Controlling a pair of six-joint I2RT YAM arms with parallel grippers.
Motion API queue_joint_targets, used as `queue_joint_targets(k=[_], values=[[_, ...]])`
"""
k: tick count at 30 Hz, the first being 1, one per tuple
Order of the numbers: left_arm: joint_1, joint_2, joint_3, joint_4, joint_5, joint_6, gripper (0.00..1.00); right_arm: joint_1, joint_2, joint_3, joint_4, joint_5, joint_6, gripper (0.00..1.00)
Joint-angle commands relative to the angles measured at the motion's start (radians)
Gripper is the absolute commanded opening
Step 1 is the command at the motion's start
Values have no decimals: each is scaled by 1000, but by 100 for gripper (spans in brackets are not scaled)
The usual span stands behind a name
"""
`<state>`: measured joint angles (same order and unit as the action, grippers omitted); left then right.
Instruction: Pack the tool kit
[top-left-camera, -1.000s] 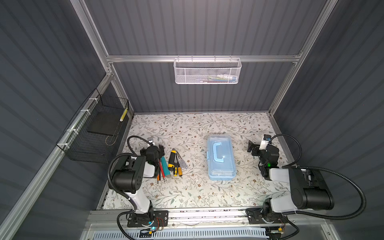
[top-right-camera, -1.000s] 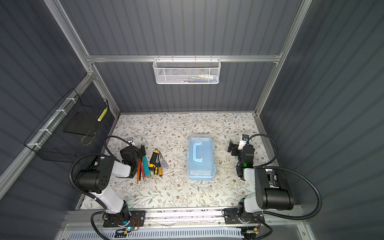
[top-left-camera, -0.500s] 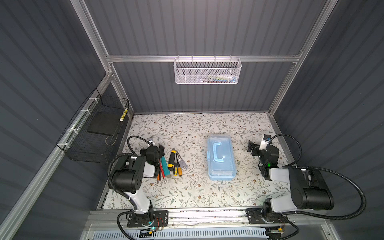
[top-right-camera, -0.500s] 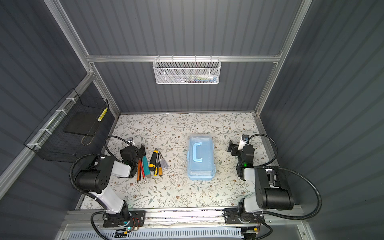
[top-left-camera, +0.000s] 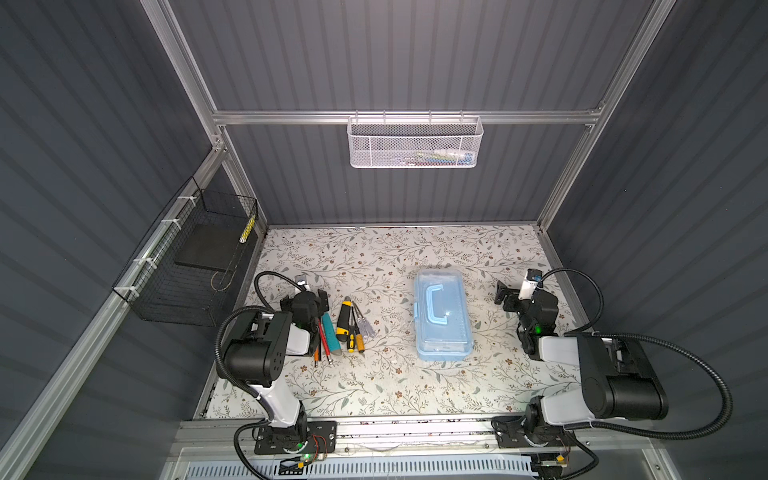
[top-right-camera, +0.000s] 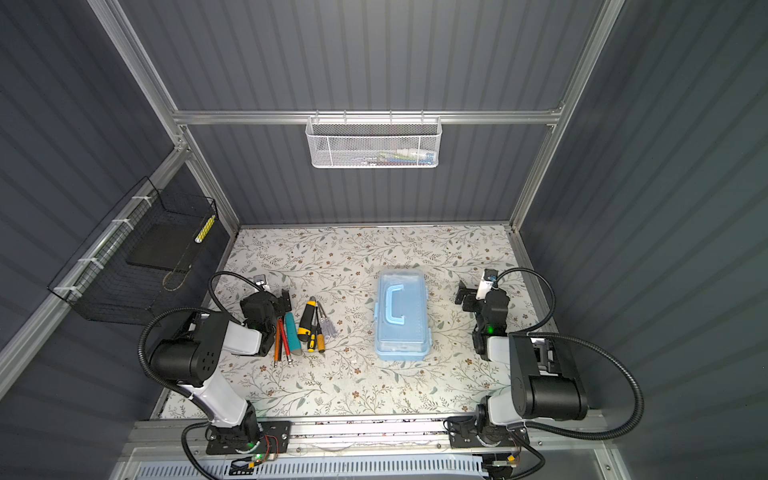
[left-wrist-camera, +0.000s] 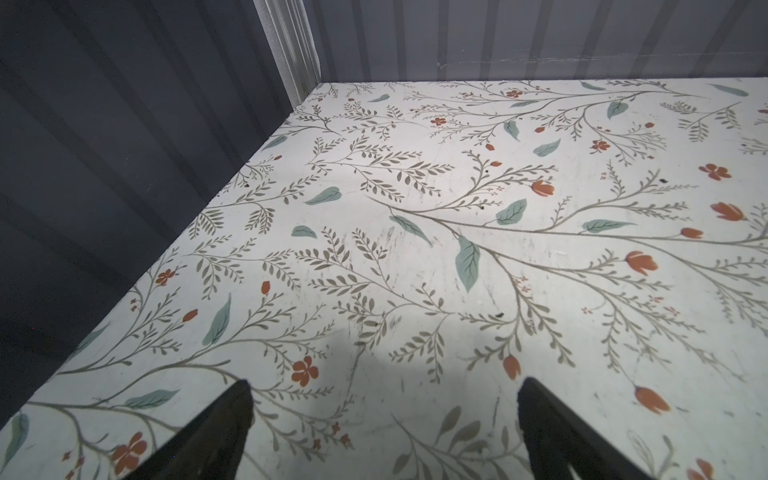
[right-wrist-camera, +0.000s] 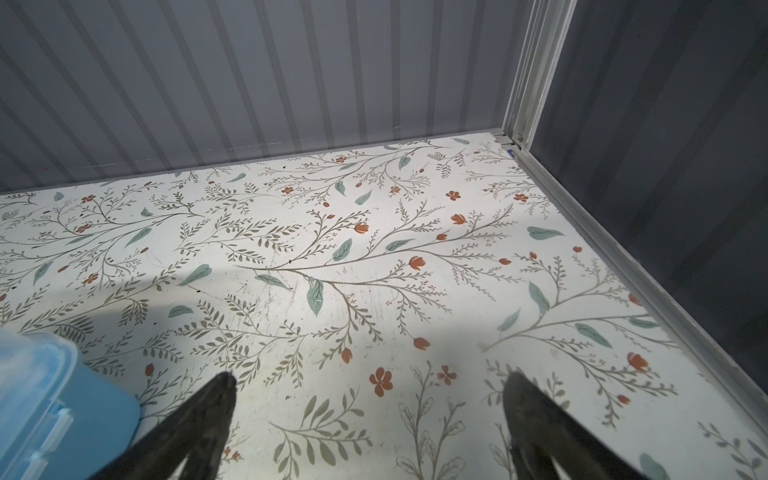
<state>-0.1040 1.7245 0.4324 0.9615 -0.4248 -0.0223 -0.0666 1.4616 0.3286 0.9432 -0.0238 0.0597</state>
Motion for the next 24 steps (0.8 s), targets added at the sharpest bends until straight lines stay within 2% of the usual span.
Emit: queue_joint_targets(k=[1, 17, 19, 21, 23, 24], values=[[-2, -8, 16, -3, 4, -14, 100, -4, -4, 1, 17, -6, -6, 99], [-2, -8, 16, -1, 2, -14, 100, 0, -6, -2, 22, 2, -10, 99], [-16, -26, 10, 7, 42, 28, 100, 15, -8, -11, 34, 31, -19, 99], [-45, -67, 44, -72, 38, 71, 100, 42, -7, -33, 90, 100, -32, 99], [-76, -136, 108, -263, -38, 80, 100, 56, -26, -47, 108, 167, -26, 99], [-79, -166, 149, -381, -48, 85, 100, 65, -52, -37, 58, 205, -23, 99]])
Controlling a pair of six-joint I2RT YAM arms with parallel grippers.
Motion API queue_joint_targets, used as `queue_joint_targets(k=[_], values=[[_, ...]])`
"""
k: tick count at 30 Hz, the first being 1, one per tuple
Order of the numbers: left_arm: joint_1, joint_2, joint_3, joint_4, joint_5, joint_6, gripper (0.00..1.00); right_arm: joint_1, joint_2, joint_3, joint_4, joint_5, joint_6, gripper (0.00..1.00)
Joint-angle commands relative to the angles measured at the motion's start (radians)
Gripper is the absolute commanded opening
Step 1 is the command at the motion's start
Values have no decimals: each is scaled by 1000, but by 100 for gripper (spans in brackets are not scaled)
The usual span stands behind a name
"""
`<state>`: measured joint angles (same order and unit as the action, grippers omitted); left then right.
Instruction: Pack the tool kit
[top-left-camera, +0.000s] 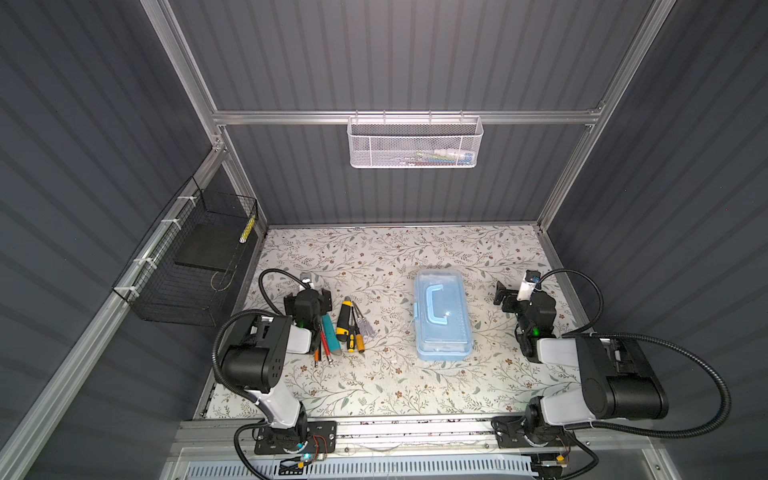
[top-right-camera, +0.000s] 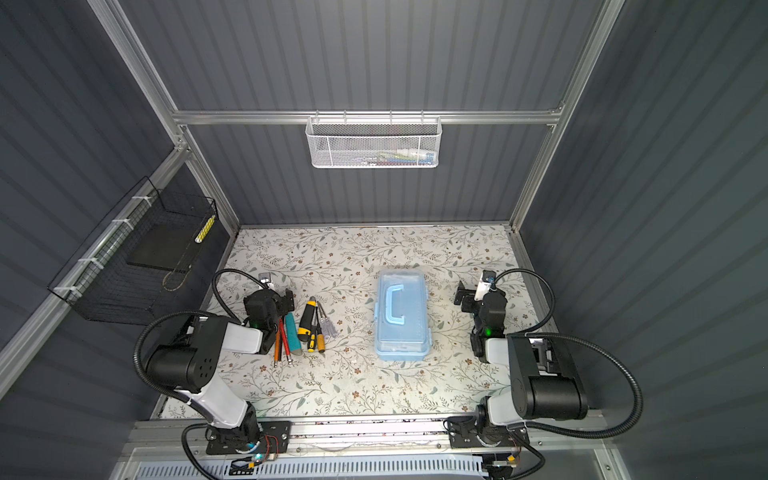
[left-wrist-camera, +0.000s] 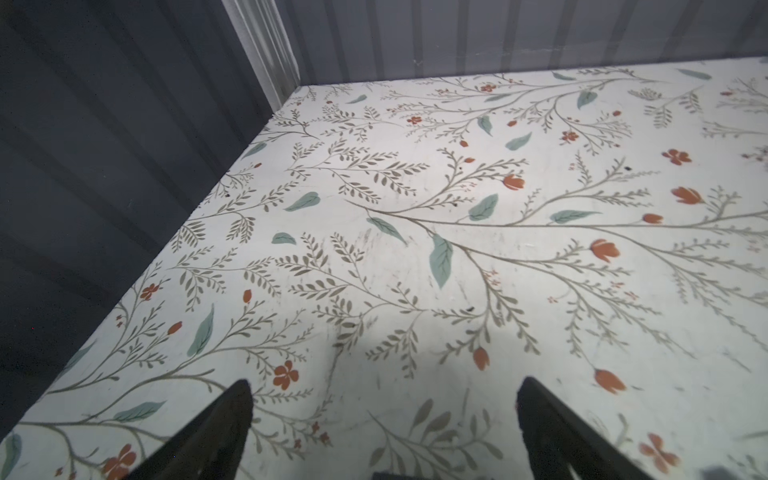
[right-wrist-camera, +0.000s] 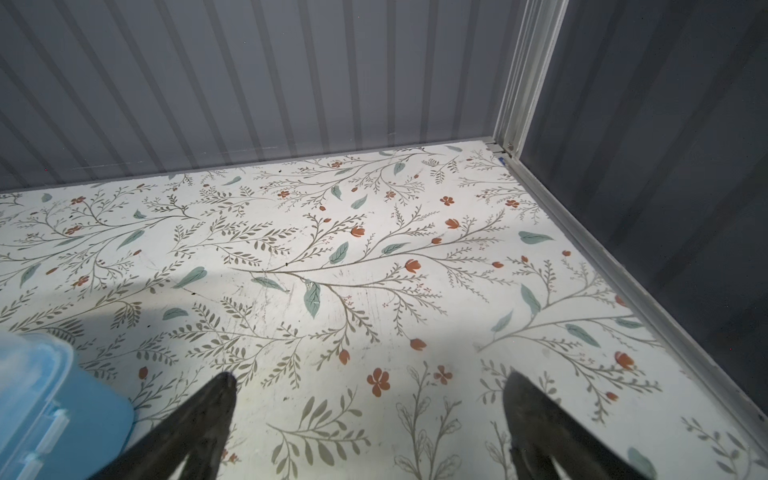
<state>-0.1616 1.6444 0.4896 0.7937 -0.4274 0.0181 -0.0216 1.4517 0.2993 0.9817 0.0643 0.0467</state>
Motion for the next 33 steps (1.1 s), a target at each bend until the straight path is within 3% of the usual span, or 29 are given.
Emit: queue_joint_targets(k=[1, 6, 8, 9, 11, 14, 19, 25, 28, 33], values=[[-22, -101, 118, -270, -83, 28, 100, 34, -90, 18, -68, 179, -11, 99], [-27, -214, 66, -222, -95, -65, 100, 171, -173, 136, -320, 502, -31, 99], [-24, -262, 155, -466, -160, -225, 100, 218, -197, 201, -478, 555, 32, 99], [-23, -273, 202, -565, -143, -256, 100, 235, -210, 226, -541, 556, 52, 99], [-28, -302, 260, -694, -25, -289, 100, 292, -237, 285, -674, 581, 74, 99], [-40, -367, 262, -719, 201, -349, 100, 376, -262, 398, -908, 596, 136, 99], [-107, -404, 287, -790, 419, -456, 100, 466, -303, 610, -1315, 410, 327, 98], [-191, -447, 221, -728, 595, -537, 99, 508, -326, 733, -1477, 36, 501, 89], [-231, -444, 204, -722, 614, -557, 98, 533, -307, 764, -1492, -97, 554, 83], [-314, -383, 235, -732, 589, -564, 97, 577, -249, 773, -1485, -206, 617, 73]])
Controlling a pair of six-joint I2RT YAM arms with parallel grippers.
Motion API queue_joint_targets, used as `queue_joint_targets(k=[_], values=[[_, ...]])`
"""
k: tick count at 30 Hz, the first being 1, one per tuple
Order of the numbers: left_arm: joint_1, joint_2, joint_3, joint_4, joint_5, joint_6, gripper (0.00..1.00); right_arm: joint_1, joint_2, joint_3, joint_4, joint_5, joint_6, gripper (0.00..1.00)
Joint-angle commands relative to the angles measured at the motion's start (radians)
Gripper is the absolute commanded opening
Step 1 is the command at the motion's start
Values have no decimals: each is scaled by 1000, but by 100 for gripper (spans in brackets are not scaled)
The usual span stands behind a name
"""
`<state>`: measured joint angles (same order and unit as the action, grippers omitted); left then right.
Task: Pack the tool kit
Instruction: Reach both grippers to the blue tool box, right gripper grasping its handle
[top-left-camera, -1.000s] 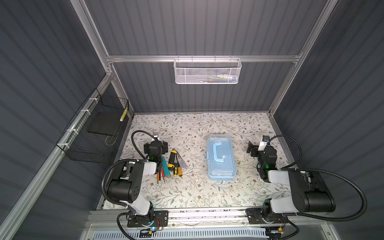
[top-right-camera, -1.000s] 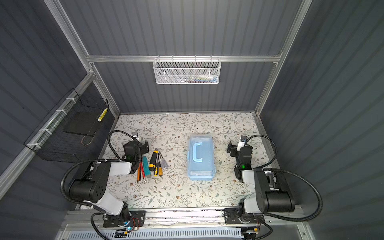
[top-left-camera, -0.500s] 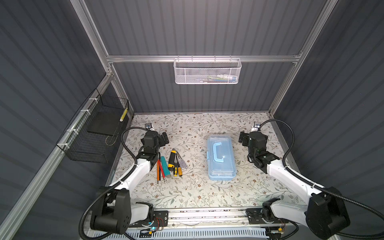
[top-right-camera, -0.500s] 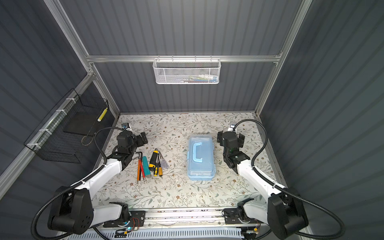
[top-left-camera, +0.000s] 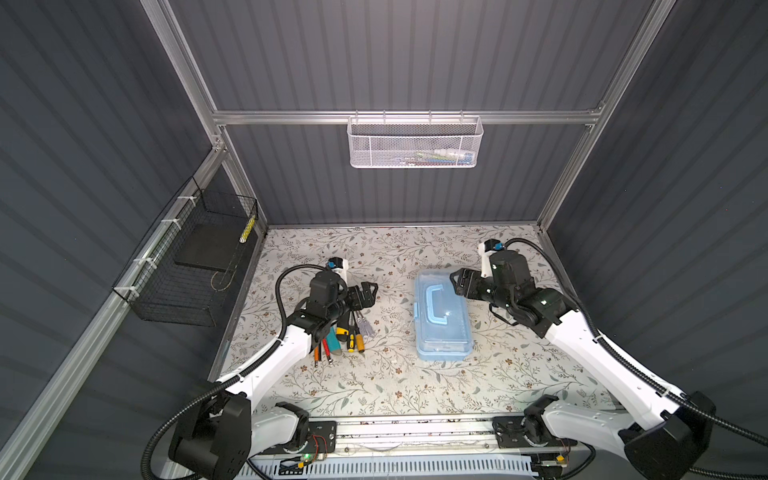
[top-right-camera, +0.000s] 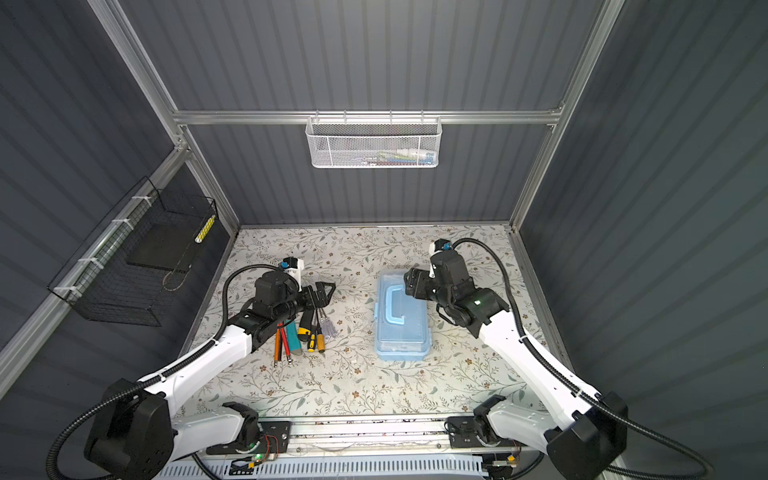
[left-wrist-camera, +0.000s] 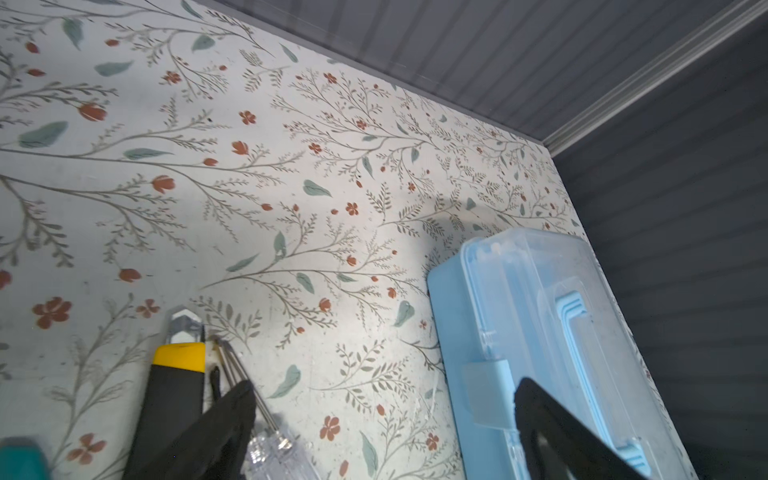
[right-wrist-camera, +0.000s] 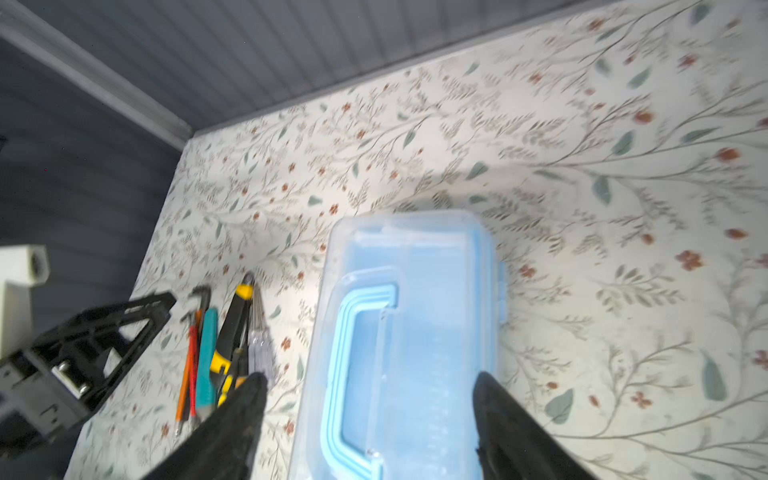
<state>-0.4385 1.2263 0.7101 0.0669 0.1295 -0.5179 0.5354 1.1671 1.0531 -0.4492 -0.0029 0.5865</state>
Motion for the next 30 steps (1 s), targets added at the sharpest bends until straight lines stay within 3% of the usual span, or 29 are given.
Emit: queue_joint_targets(k=[1, 8, 26, 30], values=[[-53, 52, 15, 8, 25, -33, 97, 27, 48, 15, -43, -151, 85, 71], [-126, 164, 7, 119, 54, -70, 96, 61, 152, 29, -39, -203, 108, 58], [-219, 315, 69, 162, 69, -62, 96, 60, 315, 28, 19, -287, 136, 59], [-229, 345, 81, 183, 76, -64, 96, 19, 333, -25, 129, -414, 159, 59]])
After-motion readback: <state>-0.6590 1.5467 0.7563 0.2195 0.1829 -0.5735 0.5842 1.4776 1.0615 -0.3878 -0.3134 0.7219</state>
